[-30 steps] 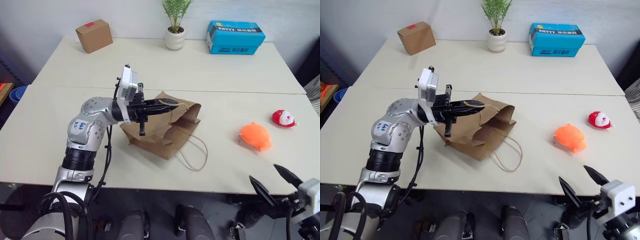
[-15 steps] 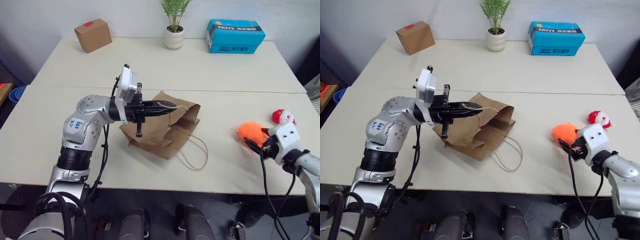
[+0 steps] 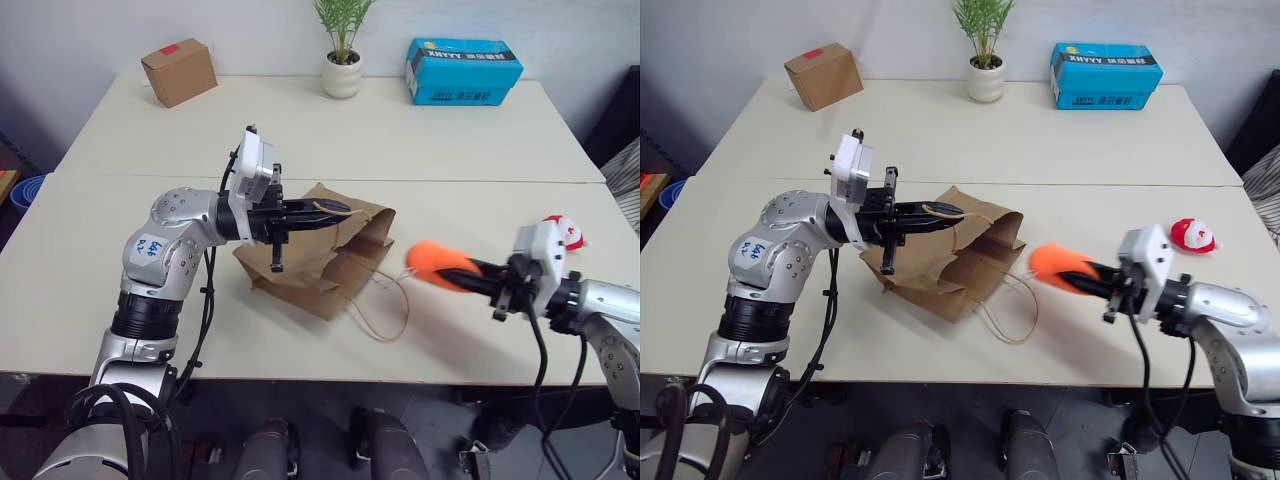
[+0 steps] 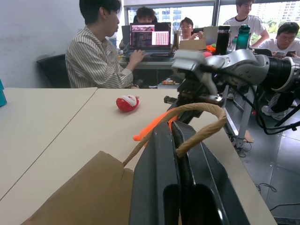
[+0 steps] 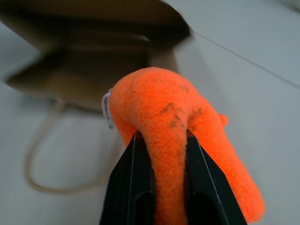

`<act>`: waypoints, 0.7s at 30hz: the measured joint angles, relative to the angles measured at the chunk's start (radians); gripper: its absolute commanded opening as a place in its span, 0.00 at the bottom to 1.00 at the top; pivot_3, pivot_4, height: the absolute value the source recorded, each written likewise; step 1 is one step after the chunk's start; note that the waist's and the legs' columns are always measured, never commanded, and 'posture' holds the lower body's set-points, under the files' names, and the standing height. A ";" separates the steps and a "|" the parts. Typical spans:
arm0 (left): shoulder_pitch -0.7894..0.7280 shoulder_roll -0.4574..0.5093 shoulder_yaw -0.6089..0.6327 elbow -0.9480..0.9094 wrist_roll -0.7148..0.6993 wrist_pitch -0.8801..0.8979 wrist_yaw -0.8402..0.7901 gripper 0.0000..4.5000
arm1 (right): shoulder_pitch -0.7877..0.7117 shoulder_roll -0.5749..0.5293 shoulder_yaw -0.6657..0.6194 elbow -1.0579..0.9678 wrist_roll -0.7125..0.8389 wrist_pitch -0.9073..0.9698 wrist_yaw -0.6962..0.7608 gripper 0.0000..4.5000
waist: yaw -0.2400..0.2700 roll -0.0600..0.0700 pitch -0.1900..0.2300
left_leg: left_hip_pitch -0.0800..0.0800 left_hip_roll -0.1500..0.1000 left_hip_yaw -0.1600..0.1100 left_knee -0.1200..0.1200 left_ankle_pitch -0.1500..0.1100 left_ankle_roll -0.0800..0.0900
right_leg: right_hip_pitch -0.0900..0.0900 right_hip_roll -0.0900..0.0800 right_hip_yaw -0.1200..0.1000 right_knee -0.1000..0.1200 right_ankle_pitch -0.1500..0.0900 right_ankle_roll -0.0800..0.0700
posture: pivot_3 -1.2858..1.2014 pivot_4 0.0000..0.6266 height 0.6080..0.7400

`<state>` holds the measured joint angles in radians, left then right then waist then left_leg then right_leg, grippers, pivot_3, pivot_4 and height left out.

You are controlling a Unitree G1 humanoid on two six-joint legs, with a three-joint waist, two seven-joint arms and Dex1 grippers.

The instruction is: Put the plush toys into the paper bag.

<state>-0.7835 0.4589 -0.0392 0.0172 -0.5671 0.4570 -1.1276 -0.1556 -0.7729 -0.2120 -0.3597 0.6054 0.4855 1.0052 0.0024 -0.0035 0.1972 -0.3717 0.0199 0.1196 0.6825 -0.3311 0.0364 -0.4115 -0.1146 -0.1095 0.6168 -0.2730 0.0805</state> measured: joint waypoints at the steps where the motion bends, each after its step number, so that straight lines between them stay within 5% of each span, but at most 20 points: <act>1: 0.000 -0.002 0.000 0.000 0.000 0.001 0.000 0.00 | -0.016 0.024 0.048 -0.043 0.005 0.038 -0.033 0.03 | 0.000 0.000 0.000 | 0.000 0.000 0.000 0.000 0.000 0.000 | 0.000 0.000 0.000 0.000 0.000 0.000 | 0.52 0.24 1.00; 8: -0.001 -0.021 -0.009 -0.011 -0.020 0.037 -0.016 0.00 | -0.216 0.241 0.304 0.041 -0.186 0.061 -0.282 0.03 | -0.003 -0.001 0.000 | -0.003 -0.001 0.001 0.000 0.000 0.000 | -0.003 0.000 0.000 0.001 0.000 0.000 | 0.52 0.24 1.00; 16: -0.003 -0.047 -0.009 -0.012 -0.028 0.048 -0.020 0.00 | -0.368 0.446 0.460 0.311 -0.387 -0.063 -0.373 0.03 | -0.010 -0.001 0.000 | -0.004 -0.001 0.001 0.000 0.000 0.000 | -0.004 0.002 0.000 0.001 0.000 0.000 | 0.52 0.24 1.00; 21: -0.003 -0.052 -0.007 -0.003 -0.026 0.040 -0.015 0.00 | -0.364 0.487 0.475 0.331 -0.392 -0.102 -0.352 0.42 | -0.003 -0.001 0.000 | -0.004 -0.003 0.001 0.001 0.001 0.001 | -0.004 0.002 -0.001 0.001 0.000 0.000 | 0.52 0.24 1.00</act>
<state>-0.7865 0.4074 -0.0463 0.0145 -0.5931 0.4972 -1.1427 -0.5200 -0.2862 0.2634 -0.0287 0.2135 0.3832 0.6529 -0.0003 -0.0045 0.1973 -0.3761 0.0169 0.1202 0.6830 -0.3305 0.0376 -0.4157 -0.1129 -0.1101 0.6181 -0.2732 0.0802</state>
